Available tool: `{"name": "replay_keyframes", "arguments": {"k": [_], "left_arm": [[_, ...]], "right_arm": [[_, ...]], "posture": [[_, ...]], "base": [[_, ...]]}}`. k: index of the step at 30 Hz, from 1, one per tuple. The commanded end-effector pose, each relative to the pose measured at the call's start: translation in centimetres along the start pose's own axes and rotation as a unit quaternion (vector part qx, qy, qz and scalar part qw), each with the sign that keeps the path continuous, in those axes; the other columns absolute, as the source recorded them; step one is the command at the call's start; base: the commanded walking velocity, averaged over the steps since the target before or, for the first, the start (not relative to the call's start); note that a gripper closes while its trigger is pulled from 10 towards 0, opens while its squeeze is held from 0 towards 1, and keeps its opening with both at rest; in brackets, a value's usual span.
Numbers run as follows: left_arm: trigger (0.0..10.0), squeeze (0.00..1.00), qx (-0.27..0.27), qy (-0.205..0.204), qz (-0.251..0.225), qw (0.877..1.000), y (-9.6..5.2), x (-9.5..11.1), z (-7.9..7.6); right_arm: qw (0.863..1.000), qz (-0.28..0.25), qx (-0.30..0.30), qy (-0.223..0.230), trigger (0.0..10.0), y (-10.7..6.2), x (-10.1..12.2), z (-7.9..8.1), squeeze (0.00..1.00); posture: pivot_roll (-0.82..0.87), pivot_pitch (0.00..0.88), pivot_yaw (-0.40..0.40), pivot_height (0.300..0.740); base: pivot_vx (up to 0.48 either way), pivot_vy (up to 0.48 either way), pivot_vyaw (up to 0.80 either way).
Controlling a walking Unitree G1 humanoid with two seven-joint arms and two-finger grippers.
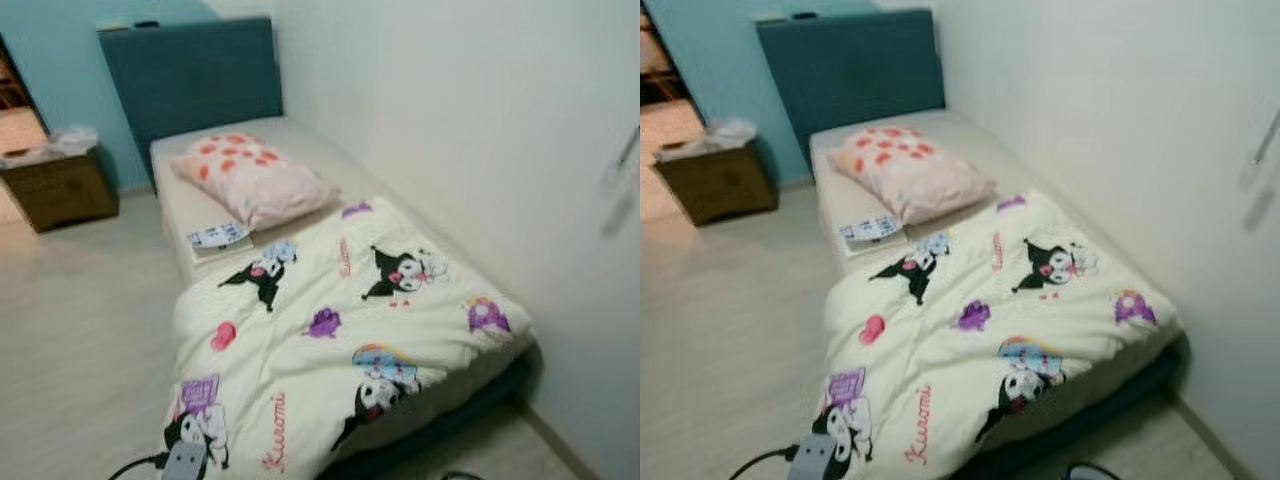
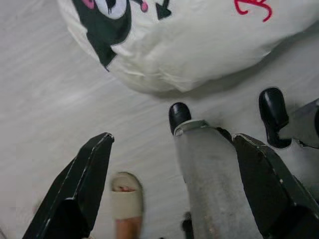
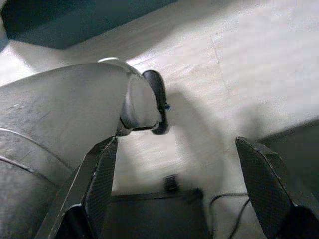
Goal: Clean up the room
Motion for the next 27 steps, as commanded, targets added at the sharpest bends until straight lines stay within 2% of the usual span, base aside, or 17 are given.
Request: {"name": "replay_keyframes", "arguments": {"k": [1,15,19,25,26,27], "left_arm": [[10.0,0.00,0.004,0.000,0.002,1.000,0.0,-0.2,0.3],[10.0,0.00,0.005,-0.006,0.007,1.000,-0.1,-0.7,0.2],[10.0,0.00,0.005,-0.005,0.007,1.000,-0.1,-0.7,0.3],[10.0,0.00,0.006,-0.004,0.007,1.000,-0.1,-0.6,0.4],[10.0,0.00,0.006,-0.004,0.007,1.000,-0.1,-0.6,0.4],[10.0,0.00,0.006,-0.005,0.006,1.000,-0.1,-0.6,0.3]], "right_arm": [[1.000,-0.001,0.012,-0.005,10.0,0.1,0.0,0.6,0.00],[0.999,-0.030,0.023,0.014,10.0,0.2,1.6,1.2,0.00],[0.999,-0.041,0.025,0.020,10.0,0.3,2.3,1.4,0.00],[0.995,-0.082,0.037,0.037,10.0,0.3,5.5,2.0,0.00],[0.995,-0.082,0.037,0.037,10.0,0.3,5.5,2.0,0.00],[0.994,-0.098,0.040,0.040,10.0,0.3,6.7,2.2,0.00]], "posture": [[-0.18,0.000,0.028,0.740],[-0.18,0.000,0.029,0.740],[-0.18,0.000,0.031,0.740],[-0.18,0.000,0.031,0.740],[-0.18,0.000,0.031,0.740],[-0.18,0.000,0.029,0.740]], "base": [[0.000,-0.352,0.80],[0.000,-0.351,0.80],[0.000,-0.349,0.00],[0.000,-0.349,0.00],[0.000,-0.349,0.00],[0.000,-0.349,0.00]]}}
Point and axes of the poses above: a point about 5 cm out from each wrist's last joint towards the gripper, its own y axis pointing out of the wrist towards the gripper, its own x axis along the axis of the wrist's last joint, z = x × y, the point moved 3 cm from there along y, pointing out of the wrist towards the gripper, and after that the axes turned 6 degrees about y, right-handed, at the moved point
